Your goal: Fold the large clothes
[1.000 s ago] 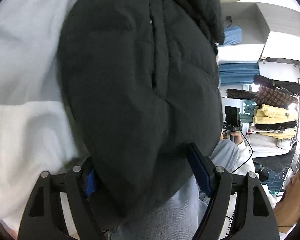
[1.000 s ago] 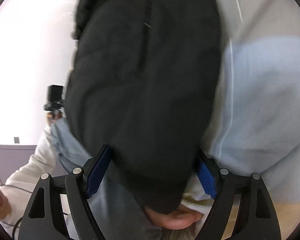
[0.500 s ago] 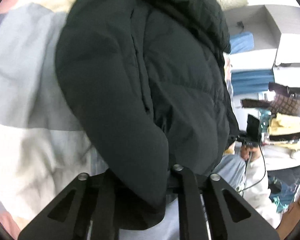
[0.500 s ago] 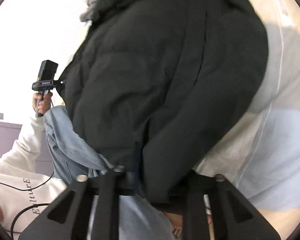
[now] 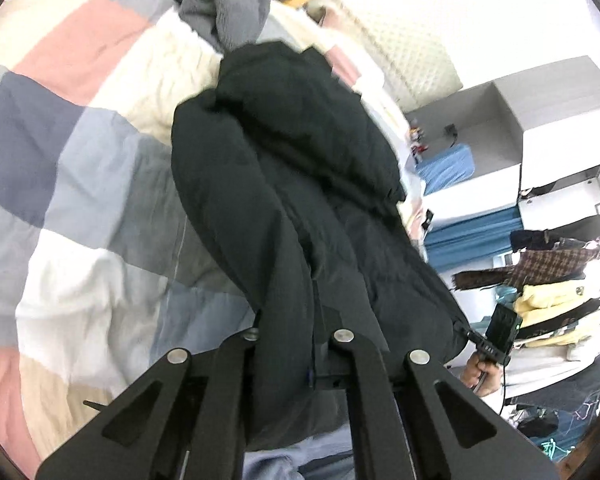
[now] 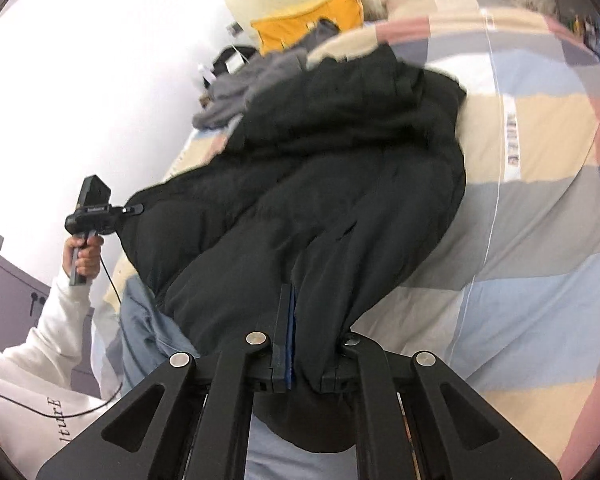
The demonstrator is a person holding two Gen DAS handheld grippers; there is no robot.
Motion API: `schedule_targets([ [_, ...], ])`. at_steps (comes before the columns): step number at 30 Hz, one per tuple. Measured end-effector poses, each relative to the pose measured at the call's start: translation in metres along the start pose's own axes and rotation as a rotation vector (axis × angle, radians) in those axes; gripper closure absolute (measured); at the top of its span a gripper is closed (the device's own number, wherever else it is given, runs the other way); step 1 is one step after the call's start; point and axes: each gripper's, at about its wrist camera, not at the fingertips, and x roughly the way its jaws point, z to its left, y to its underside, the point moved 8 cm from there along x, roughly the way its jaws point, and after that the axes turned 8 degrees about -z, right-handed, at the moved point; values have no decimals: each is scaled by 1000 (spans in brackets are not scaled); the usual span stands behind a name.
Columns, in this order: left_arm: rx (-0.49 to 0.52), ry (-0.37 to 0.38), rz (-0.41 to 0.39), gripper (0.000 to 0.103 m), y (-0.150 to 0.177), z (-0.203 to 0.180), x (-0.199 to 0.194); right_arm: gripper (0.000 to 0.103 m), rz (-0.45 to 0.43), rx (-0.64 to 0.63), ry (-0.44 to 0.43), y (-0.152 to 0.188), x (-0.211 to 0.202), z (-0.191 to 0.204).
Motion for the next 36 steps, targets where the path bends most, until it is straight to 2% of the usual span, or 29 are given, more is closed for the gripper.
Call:
schedule_targets([
  [6, -18, 41, -51, 98, 15, -34, -24, 98, -104, 14, -19, 1, -43, 19],
  [14, -111, 96, -73, 98, 41, -34, -72, 98, -197, 45, -53, 21, -94, 55],
  [20, -143, 121, -88, 98, 41, -38, -90, 98, -264, 102, -76, 4, -111, 60],
  [25, -163, 113, -87, 98, 9, -38, -85, 98, -322, 162, -85, -34, -99, 42],
  [29, -193, 109, -103, 98, -28, -41, -76, 98, -363, 223, -96, -63, -87, 22],
  [34, -223, 88, -132, 98, -74, -46, -58, 98, -382, 285, -74, -98, -61, -11],
  [36, -235, 72, -135, 98, -84, -45, -50, 98, -377, 309, -48, -113, -45, -28],
])
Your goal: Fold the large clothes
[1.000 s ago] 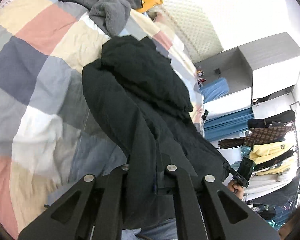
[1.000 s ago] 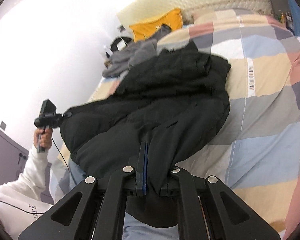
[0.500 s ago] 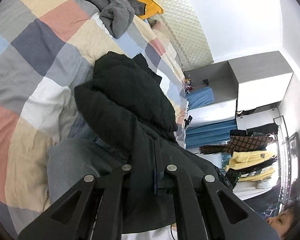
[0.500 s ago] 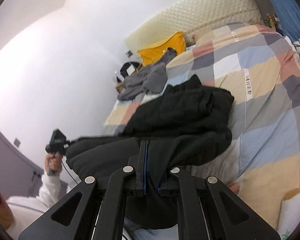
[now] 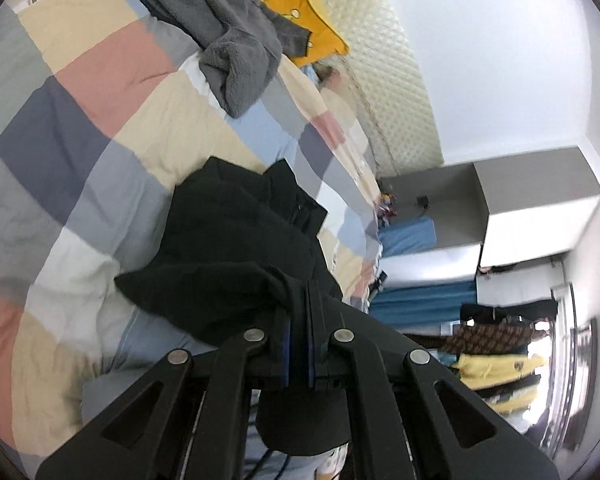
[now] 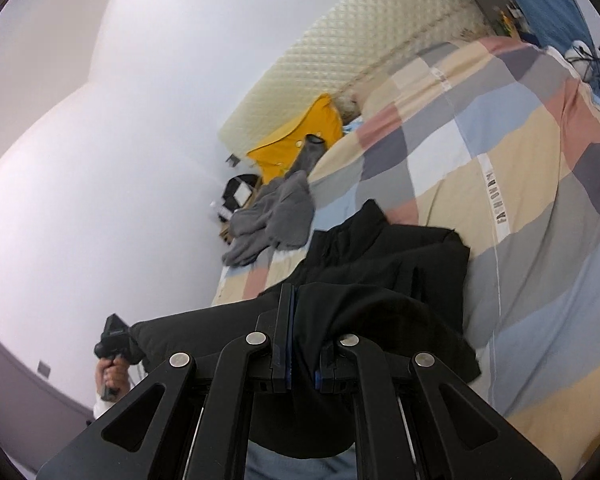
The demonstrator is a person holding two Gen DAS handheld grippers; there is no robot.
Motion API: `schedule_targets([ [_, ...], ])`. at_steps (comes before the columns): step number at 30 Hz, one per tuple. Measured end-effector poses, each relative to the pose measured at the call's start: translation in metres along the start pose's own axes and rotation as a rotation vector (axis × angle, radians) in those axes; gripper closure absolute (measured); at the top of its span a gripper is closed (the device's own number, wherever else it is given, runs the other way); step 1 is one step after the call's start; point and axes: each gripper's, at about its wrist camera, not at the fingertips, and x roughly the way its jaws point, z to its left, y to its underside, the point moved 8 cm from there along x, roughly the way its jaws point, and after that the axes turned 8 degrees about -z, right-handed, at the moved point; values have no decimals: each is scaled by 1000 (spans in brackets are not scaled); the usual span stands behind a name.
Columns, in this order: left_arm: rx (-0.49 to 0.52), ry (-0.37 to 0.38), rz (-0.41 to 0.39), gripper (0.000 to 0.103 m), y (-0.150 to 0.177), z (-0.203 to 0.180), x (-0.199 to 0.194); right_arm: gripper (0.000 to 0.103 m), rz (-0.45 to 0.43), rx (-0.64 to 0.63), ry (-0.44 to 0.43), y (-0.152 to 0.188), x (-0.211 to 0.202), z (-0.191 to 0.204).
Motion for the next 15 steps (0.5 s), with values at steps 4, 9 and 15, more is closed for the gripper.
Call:
schedule_targets([
  [4, 31, -66, -26, 98, -22, -6, 28, 99, 0, 29, 51, -17, 29, -22],
  [9, 64, -139, -65, 98, -49, -10, 55, 99, 0, 67, 93, -37, 64, -42],
  [15, 107, -244, -102, 98, -72, -1, 89, 99, 14, 88, 162, -51, 110, -67],
])
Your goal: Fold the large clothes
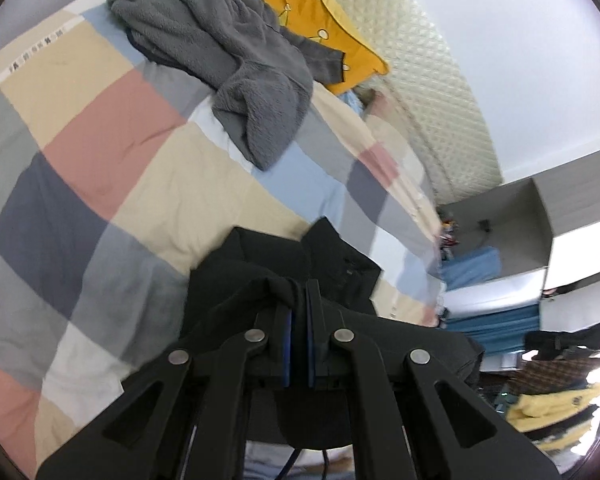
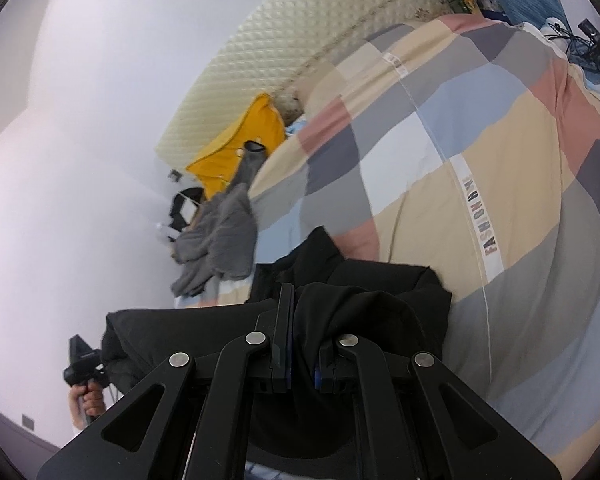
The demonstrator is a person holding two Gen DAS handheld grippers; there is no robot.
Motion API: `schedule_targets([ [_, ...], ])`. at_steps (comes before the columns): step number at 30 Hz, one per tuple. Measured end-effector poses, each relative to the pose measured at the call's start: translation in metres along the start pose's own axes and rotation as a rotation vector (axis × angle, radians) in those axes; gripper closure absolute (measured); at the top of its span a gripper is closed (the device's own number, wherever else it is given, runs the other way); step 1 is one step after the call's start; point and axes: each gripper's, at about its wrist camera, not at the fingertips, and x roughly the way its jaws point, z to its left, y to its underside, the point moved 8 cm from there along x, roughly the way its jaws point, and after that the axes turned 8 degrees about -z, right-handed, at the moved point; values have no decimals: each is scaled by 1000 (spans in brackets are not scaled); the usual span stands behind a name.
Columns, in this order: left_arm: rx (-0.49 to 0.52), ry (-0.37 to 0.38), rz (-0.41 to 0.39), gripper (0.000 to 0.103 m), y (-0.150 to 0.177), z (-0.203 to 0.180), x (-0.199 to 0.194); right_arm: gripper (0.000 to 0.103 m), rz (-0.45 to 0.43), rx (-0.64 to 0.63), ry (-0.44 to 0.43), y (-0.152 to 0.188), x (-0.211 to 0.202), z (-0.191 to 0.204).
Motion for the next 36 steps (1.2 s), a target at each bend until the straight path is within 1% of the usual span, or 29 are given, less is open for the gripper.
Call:
schedule_targets([
  [2, 18, -35, -7, 98, -4, 1, 15, 99, 10, 27, 22, -1, 17, -11],
  [4, 41, -77, -14, 98, -7, 2, 31, 99, 28, 26, 54, -2, 33, -22],
  [9, 157, -189, -17, 98, -7, 1, 71, 99, 63, 47, 99, 5, 66, -51],
  [12, 184, -244, 7, 98, -4, 7, 100, 100, 96, 67, 116, 17, 88, -74],
  [15, 190, -279, 38, 98, 2, 16, 127, 101, 114, 81, 114, 25, 106, -87],
  [21, 195, -304, 74, 97, 11, 26, 166, 103, 149, 115, 101, 36, 131, -109],
  [27, 193, -322, 92, 97, 15, 29, 187, 103, 166, 142, 92, 39, 145, -119],
  [31, 179, -310, 89, 97, 15, 29, 181, 102, 171, 171, 92, 41, 139, -116],
  [32, 165, -303, 91, 97, 15, 30, 179, 100, 178, 180, 88, 41, 136, -113],
  [33, 149, -297, 95, 97, 15, 30, 175, 94, 185, 185, 80, 40, 132, -108],
  [35, 128, -291, 89, 97, 15, 31, 165, 92, 199, 151, 80, 38, 120, -96],
  [36, 134, -298, 84, 97, 15, 31, 159, 89, 203, 135, 79, 38, 115, -93],
])
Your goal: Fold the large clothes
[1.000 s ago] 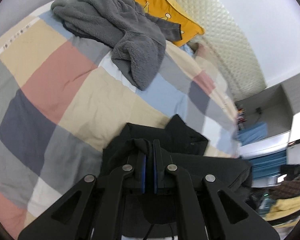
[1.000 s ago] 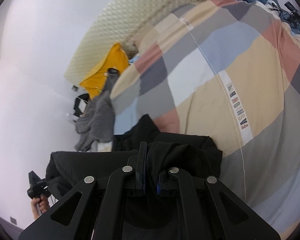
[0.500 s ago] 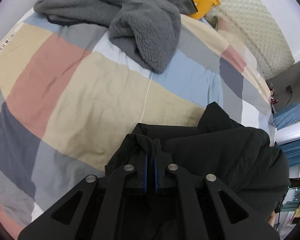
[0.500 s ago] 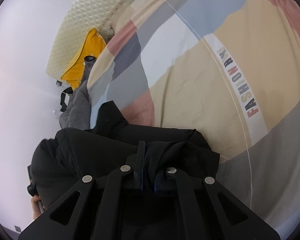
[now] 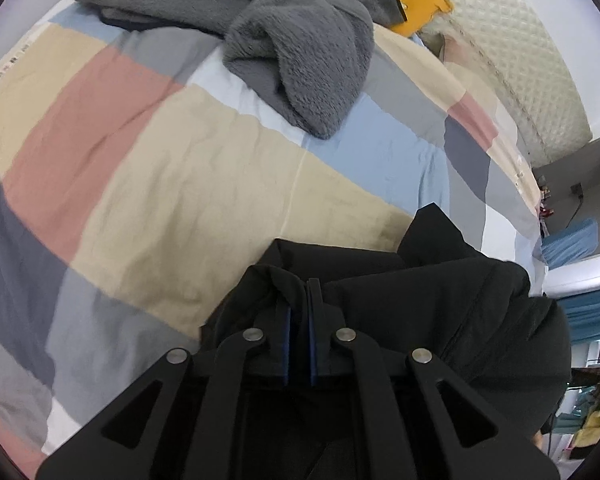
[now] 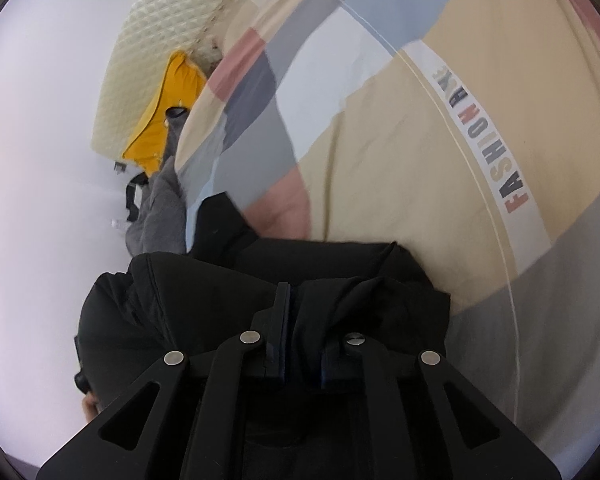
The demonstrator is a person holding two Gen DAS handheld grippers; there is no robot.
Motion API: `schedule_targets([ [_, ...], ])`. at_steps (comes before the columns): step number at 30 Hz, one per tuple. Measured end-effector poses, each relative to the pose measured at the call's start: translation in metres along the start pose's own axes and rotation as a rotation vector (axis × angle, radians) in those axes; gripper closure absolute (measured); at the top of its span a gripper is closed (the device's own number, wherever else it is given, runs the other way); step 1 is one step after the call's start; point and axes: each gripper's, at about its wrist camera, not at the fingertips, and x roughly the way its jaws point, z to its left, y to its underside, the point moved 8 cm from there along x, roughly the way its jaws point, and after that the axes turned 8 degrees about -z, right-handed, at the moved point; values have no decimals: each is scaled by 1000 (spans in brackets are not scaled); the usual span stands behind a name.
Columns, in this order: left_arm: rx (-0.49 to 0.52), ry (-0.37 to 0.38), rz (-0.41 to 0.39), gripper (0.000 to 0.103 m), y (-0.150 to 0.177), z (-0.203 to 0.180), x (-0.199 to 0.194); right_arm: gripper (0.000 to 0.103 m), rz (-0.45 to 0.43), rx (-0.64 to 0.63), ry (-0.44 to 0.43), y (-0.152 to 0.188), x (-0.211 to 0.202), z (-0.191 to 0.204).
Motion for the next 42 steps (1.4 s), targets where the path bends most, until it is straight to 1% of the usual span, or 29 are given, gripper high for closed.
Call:
schedule_targets([
  [1, 2, -1, -1, 97, 0, 2, -6, 83, 2, -22, 8, 2, -10, 5],
  [2, -7, 13, -4, 96, 1, 4, -15, 78, -4, -35, 14, 3, -19, 8],
  [3, -15, 28, -9, 95, 0, 5, -22, 65, -18, -49, 19, 4, -33, 11],
  [4, -20, 42, -18, 92, 0, 6, -31, 56, -28, -56, 14, 5, -42, 13],
  [5, -20, 57, -25, 84, 0, 8, -42, 40, -36, -63, 8, 6, -53, 16],
  [6, -14, 67, -29, 63, 0, 9, -52, 37, -38, -74, 7, 8, -61, 19],
  [7, -8, 78, -37, 47, 0, 10, -64, 37, -44, -100, 16, 9, -73, 23],
  [8, -2, 99, -43, 23, 0, 9, -73, 37, -50, -129, 32, 11, -83, 26],
  [9, 11, 123, -61, 23, 0, 7, -84, 37, -66, -179, 71, 11, -97, 32],
  [10, 36, 128, -108, 23, -2, 4, -102, 37, -86, -210, 105, 10, -105, 36],
  [11, 64, 126, -146, 23, -3, -1, -115, 37, -126, -248, 150, 8, -118, 41],
  [12, 117, 128, -195, 23, -4, -10, -131, 37, -182, -293, 186, 5, -134, 54],
  [14, 230, 134, -277, 23, -1, -34, -160, 37, -254, -359, 201, 3, -151, 78],
  [16, 328, 162, -360, 22, 8, -69, -190, 35, -321, -448, 214, 7, -164, 112],
  [17, 352, 176, -384, 22, 11, -81, -199, 34, -343, -479, 221, 10, -166, 126],
  [19, 411, 204, -445, 21, 23, -116, -219, 29, -382, -545, 226, 19, -167, 157],
  [21, 453, 192, -481, 21, 33, -139, -226, 28, -403, -609, 207, 33, -164, 182],
  [22, 486, 181, -490, 21, 40, -151, -225, 28, -413, -633, 201, 38, -161, 190],
  [25, 560, 164, -511, 21, 59, -162, -211, 23, -422, -664, 199, 54, -143, 196],
  [27, 593, 129, -511, 21, 72, -163, -184, 23, -404, -656, 203, 67, -122, 185],
  [29, 592, 83, -492, 21, 83, -160, -158, 23, -397, -651, 222, 78, -102, 168],
  [30, 586, 73, -483, 21, 86, -156, -145, 23, -385, -658, 224, 86, -89, 159],
  [32, 602, 62, -492, 21, 95, -152, -127, 23, -371, -687, 229, 100, -67, 147],
  [34, 623, 26, -495, 21, 98, -149, -110, 23, -380, -728, 262, 108, -47, 136],
  [36, 643, -19, -495, 21, 97, -147, -90, 23, -385, -754, 295, 106, -30, 129],
  [39, 666, -53, -501, 21, 92, -148, -65, 23, -353, -732, 267, 99, -15, 121],
  [42, 667, -54, -499, 21, 88, -152, -48, 22, -318, -708, 247, 87, 1, 114],
])
